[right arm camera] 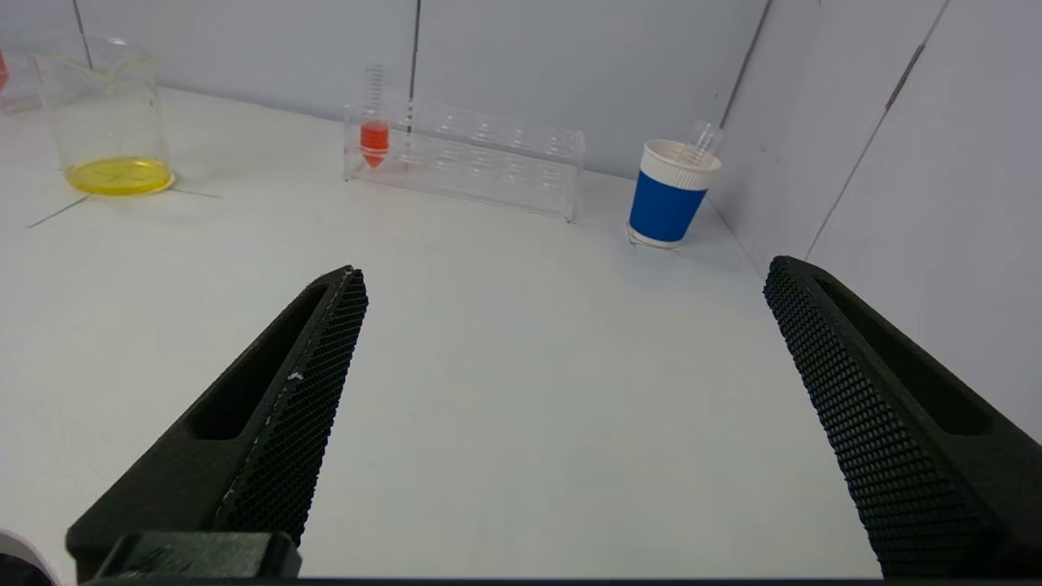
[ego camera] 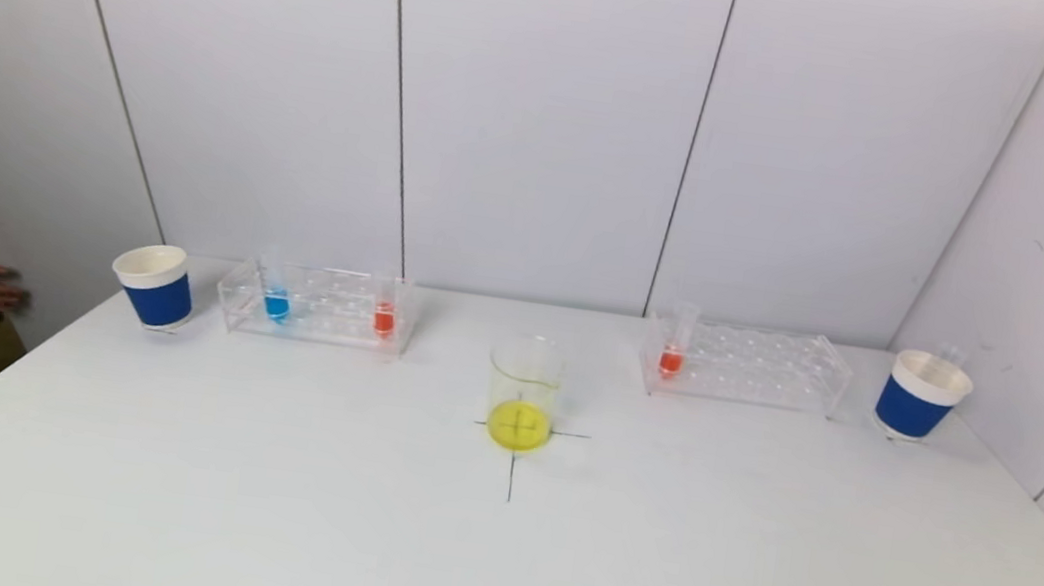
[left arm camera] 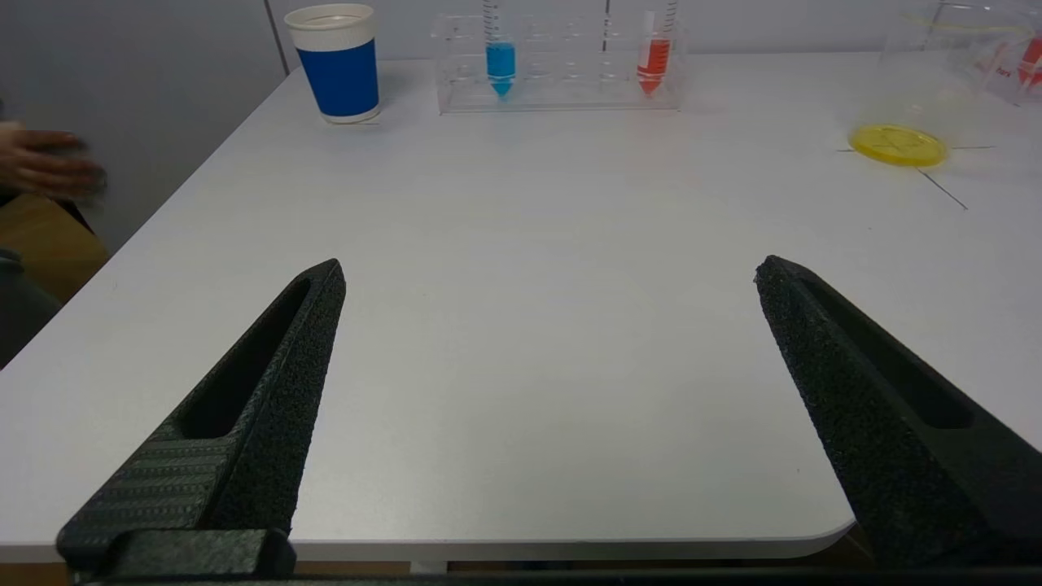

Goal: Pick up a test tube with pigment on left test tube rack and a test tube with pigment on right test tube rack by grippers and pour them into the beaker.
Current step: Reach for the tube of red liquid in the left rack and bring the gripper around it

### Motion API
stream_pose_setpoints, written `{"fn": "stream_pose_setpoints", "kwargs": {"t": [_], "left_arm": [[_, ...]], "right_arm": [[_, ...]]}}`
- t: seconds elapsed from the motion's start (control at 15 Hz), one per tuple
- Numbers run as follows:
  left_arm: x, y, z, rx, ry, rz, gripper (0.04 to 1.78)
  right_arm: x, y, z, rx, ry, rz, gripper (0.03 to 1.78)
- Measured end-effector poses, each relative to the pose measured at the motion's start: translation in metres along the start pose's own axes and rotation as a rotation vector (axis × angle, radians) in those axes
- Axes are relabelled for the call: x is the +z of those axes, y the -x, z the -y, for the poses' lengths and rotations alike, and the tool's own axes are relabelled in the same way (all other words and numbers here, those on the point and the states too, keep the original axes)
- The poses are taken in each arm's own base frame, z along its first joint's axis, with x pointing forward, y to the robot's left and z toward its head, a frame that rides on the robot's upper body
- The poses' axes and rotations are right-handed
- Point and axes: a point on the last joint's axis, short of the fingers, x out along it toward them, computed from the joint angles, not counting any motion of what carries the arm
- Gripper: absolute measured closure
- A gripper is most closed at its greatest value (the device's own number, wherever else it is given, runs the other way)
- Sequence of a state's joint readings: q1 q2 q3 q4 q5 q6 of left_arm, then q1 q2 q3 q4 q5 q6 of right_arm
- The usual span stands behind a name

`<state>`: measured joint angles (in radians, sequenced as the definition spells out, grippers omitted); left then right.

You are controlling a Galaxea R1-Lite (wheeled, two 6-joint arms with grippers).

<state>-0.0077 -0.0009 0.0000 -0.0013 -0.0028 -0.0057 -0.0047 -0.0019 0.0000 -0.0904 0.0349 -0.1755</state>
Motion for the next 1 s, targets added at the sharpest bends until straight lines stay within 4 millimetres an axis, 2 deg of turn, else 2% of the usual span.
{"fn": "stream_pose_setpoints", "kwargs": {"t": [0.27,1.0], "left_arm": [[0.0,0.0,0.0,0.0,0.0,0.0,0.06],[0.0,0.0,0.0,0.0,0.0,0.0,0.06]], "right_arm": [[-0.0087,0.0004,-0.0015,0.012,-0.046,-0.085,0.04],[-0.009,0.0004,-0.0016,0.01,-0.083,-0.089,0.04]]}}
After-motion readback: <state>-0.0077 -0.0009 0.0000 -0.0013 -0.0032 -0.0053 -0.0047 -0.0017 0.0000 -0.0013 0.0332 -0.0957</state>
